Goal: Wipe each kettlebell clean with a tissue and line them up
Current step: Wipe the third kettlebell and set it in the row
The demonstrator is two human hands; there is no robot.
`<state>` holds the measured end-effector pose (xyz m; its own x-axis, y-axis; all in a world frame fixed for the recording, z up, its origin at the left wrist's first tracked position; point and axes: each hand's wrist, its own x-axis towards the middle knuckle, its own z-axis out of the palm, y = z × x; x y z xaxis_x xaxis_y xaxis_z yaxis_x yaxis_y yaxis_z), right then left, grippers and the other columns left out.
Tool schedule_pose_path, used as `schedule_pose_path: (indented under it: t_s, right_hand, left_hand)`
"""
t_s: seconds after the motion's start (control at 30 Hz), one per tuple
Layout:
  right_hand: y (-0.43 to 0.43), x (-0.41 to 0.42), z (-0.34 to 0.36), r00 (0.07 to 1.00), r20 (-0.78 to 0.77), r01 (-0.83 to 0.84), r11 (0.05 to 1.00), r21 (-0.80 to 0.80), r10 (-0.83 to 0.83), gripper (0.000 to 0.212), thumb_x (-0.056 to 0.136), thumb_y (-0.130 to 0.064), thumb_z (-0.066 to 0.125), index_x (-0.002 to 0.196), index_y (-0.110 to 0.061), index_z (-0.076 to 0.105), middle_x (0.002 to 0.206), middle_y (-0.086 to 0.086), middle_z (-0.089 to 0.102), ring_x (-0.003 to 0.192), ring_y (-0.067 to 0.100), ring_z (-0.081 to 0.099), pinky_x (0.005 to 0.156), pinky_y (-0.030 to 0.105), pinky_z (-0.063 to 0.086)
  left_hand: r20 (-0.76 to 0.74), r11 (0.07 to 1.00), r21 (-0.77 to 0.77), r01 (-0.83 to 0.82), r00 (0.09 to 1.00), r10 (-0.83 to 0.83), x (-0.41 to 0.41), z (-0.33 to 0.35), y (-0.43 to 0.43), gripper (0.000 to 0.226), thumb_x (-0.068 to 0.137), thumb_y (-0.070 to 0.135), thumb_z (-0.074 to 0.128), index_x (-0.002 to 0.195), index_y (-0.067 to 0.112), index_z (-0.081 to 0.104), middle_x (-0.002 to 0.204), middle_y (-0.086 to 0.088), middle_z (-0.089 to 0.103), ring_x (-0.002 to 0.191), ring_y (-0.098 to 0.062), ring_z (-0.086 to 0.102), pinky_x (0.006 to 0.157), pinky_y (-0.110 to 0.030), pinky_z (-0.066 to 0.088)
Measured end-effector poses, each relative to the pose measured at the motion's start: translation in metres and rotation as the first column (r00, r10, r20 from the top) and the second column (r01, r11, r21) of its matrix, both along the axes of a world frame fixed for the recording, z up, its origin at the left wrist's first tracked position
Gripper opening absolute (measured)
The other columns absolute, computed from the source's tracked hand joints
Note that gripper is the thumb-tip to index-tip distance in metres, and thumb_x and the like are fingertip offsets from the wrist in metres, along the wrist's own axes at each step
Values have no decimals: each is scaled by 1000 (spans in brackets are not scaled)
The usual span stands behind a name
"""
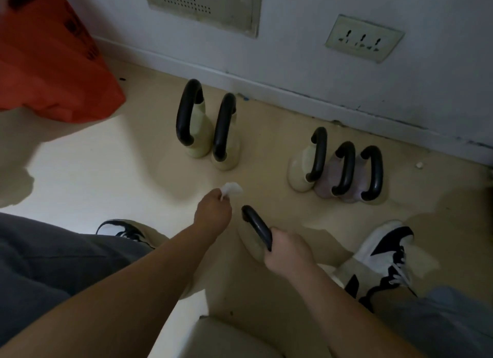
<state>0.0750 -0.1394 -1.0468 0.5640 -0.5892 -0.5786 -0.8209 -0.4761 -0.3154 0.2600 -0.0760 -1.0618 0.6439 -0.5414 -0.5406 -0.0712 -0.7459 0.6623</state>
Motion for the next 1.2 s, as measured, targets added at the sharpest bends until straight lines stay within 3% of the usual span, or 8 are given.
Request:
schedule_pose_path:
  t_s: [0.1, 0.23, 0.4, 0.57, 0.77, 0.97, 1.1, 1.2]
  right_hand:
    - [-8, -6, 1, 999, -6, -36, 999, -13, 36, 18, 89, -24, 60, 106, -19, 61, 94, 8, 70, 89, 31, 68, 77, 38, 58]
    - [-25, -13, 6, 988, -71, -140, 990, -30, 137, 18, 89, -28, 59, 105, -20, 62, 97, 7, 70, 94, 32, 69, 79, 37, 56]
    - [-25, -6, 11, 944, -199, -280, 958, -60, 263, 26, 88, -27, 56, 108, -16, 69, 110, 12, 73, 105, 34, 69, 87, 36, 55]
    - [-21, -5, 7, 930, -225, -321, 940, -112, 291, 31, 88, -32, 58, 114, -16, 67, 112, 9, 70, 104, 32, 68, 85, 36, 54]
    - [-29, -10, 3, 974, -164, -169, 982, -83, 154, 27, 89, -31, 53, 107, -18, 68, 112, 7, 72, 103, 30, 68, 83, 31, 51]
    - [-18, -6, 3, 959, -193, -235, 963, -130, 208, 28, 87, -26, 59, 113, -17, 61, 111, 7, 69, 103, 32, 68, 82, 35, 53]
    - [-28, -10, 2, 975, -160, -168, 982, -88, 153, 25, 92, -30, 52, 112, -18, 63, 113, 9, 70, 107, 33, 68, 86, 35, 54]
    - [-21, -8, 5, 976, -161, -163, 982, -93, 147, 23, 92, -27, 56, 112, -16, 58, 114, 9, 69, 107, 33, 67, 84, 35, 52]
  left_hand:
    - [-169, 987, -17, 159, 973, -159, -35, 5, -11, 59, 104, 55, 30, 131, 12, 58, 122, -3, 58, 114, -22, 56, 100, -30, 40]
    - [107, 938, -33, 345, 934, -340, -53, 1, -3, 63, 100, 64, 18, 101, 18, 62, 97, -2, 67, 91, -20, 62, 87, -36, 49]
    - [553, 632, 153, 760, 465, -692, -69, 22, -1, 54, 101, 50, 25, 84, 15, 62, 79, -11, 64, 72, -31, 56, 69, -37, 45]
    - [15, 934, -49, 355, 935, -354, -38, 8, 13, 56, 105, 51, 24, 74, 20, 58, 77, -4, 63, 79, -26, 59, 74, -32, 43]
    - [520, 625, 174, 761, 468, -715, -91, 45, 3, 49, 104, 44, 24, 104, 14, 63, 98, -11, 65, 91, -31, 57, 84, -38, 41]
    - [239, 901, 27, 432, 873, -426, -50, 6, 32, 52, 103, 56, 17, 87, 24, 54, 83, 1, 60, 80, -23, 59, 75, -36, 50]
    - [512, 741, 87, 665, 608, -606, -103, 38, 7, 51, 102, 43, 22, 102, 18, 65, 94, -9, 65, 89, -30, 57, 87, -39, 45]
    - [405, 746, -13, 666, 685, -605, -76, 24, 22, 48, 104, 44, 25, 107, 17, 64, 94, -8, 66, 88, -29, 58, 83, -38, 44]
